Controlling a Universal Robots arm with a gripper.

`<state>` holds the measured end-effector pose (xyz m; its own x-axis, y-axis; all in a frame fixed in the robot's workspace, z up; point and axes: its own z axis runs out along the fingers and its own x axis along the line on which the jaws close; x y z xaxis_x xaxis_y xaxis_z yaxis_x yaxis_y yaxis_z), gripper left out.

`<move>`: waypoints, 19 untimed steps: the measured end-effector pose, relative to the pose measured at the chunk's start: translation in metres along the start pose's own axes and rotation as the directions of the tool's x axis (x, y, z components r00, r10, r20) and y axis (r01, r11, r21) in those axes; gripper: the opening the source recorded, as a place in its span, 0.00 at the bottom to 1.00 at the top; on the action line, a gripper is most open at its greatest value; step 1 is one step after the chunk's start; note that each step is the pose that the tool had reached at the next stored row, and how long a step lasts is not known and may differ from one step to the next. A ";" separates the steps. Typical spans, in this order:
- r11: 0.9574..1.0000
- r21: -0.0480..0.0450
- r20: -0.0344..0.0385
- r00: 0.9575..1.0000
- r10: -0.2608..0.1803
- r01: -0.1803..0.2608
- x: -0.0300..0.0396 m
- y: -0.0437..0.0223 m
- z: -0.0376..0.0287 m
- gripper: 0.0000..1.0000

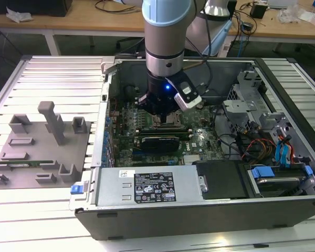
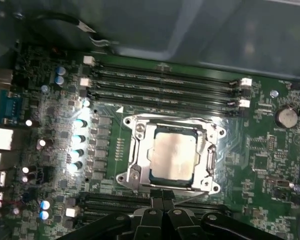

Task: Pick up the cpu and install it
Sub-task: 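Install the second cpu locking lever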

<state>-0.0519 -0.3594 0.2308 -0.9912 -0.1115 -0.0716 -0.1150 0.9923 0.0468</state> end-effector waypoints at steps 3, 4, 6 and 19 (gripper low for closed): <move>1.000 0.000 0.000 1.000 0.000 0.000 0.0034 -0.0004 0.0008 0.11; 1.000 0.000 0.000 1.000 0.000 0.000 0.0050 -0.0006 0.0014 0.11; 1.000 0.000 0.000 1.000 0.000 0.000 0.0058 -0.0005 0.0017 0.11; 1.000 -0.002 -0.014 1.000 0.001 -0.001 0.0059 -0.0015 0.0029 0.11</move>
<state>-0.0574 -0.3614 0.2274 -0.9921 -0.1113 -0.0580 -0.1142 0.9923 0.0484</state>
